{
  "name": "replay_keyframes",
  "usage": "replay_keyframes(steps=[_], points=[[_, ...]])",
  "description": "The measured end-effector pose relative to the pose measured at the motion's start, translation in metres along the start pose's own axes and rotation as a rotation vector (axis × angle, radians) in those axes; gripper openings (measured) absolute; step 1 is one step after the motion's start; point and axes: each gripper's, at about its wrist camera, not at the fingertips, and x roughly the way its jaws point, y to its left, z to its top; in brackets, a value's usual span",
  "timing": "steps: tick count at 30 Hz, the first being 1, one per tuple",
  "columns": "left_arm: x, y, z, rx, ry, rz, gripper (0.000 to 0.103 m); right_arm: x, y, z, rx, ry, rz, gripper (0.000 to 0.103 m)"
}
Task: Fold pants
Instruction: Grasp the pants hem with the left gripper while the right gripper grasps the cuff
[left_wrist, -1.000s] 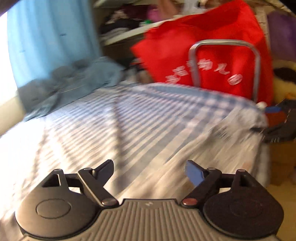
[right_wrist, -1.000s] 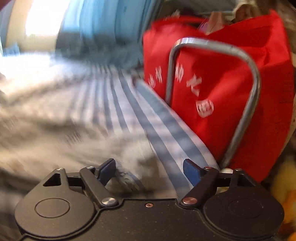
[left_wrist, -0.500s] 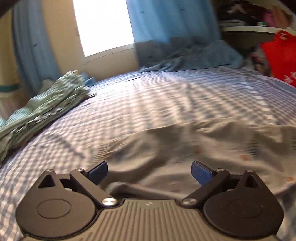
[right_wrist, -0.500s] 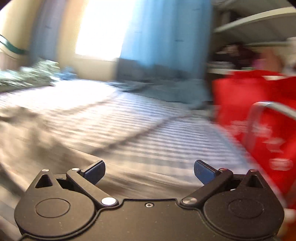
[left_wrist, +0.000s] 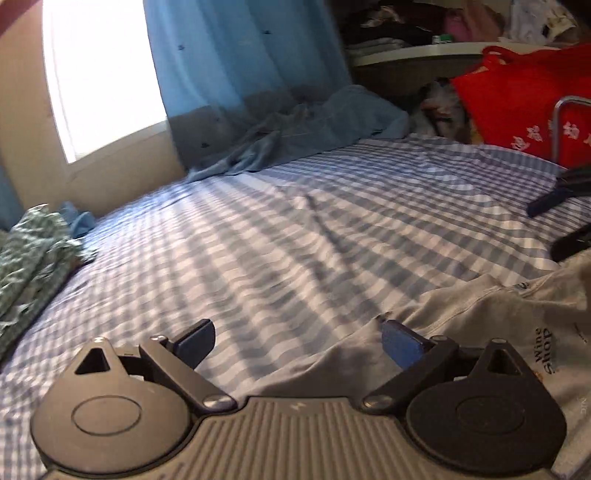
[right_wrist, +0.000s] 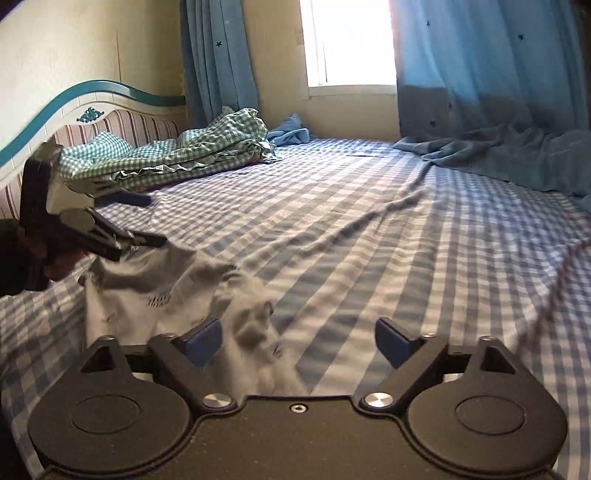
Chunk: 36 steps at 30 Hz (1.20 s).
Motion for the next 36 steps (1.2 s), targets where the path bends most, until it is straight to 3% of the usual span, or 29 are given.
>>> replay_keyframes(steps=[4, 7, 11, 16, 19, 25, 30, 33, 36], points=[[0.036, -0.013, 0.004, 0.095, 0.057, -0.04, 0.099, 0.027, -0.01, 0.007, -0.194, 0.028, -0.076, 0.086], [0.049, -0.015, -0.007, 0.119, 0.102, -0.044, 0.099, 0.052, -0.024, -0.001, -0.271, 0.08, -0.048, 0.086], [0.044, -0.006, -0.017, 0.064, 0.079, -0.08, 0.098, 0.08, -0.023, -0.014, -0.34, 0.109, 0.052, 0.083], [0.041, -0.01, -0.013, 0.07, 0.054, -0.145, 0.098, 0.082, 0.011, -0.015, -0.457, 0.042, 0.134, 0.083], [0.048, -0.012, -0.024, 0.09, 0.08, -0.133, 0.098, 0.072, 0.03, -0.018, -0.537, 0.006, 0.123, 0.083], [0.044, 0.011, -0.055, -0.067, 0.037, -0.163, 0.1, 0.065, 0.048, -0.021, -0.678, -0.018, 0.084, 0.083], [0.041, 0.008, -0.056, -0.041, 0.018, -0.145, 0.1, 0.065, 0.053, -0.017, -0.732, -0.049, 0.077, 0.083], [0.04, 0.007, -0.056, -0.044, 0.008, -0.138, 0.1, 0.079, 0.053, -0.014, -0.819, -0.024, 0.038, 0.083], [0.039, 0.006, -0.057, -0.045, 0.006, -0.138, 0.1, 0.094, 0.048, -0.014, -0.88, -0.005, 0.031, 0.076]])
